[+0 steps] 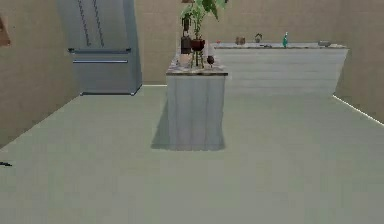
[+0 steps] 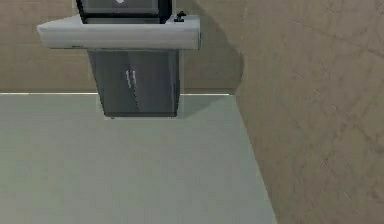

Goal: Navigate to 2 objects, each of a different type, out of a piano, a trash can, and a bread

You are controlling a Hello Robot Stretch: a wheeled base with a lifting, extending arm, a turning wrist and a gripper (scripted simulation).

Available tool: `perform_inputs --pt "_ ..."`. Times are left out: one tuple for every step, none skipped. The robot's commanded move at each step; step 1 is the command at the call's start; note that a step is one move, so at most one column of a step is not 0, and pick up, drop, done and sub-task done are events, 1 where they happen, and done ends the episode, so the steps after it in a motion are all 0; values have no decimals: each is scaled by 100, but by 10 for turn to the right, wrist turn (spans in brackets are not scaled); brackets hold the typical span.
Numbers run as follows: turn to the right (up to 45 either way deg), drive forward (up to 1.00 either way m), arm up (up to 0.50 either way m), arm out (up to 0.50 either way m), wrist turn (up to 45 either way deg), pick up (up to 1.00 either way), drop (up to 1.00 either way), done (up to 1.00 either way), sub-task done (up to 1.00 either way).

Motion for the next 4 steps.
perform_inputs --pt "-450 0 0 0 0 0 0 0 0" --pt "-300 0 0 0 0 0 0 0 0" --pt "0 20 0 0 0 0 0 0 0" --pt "-450 0 0 0 0 0 0 0 0"
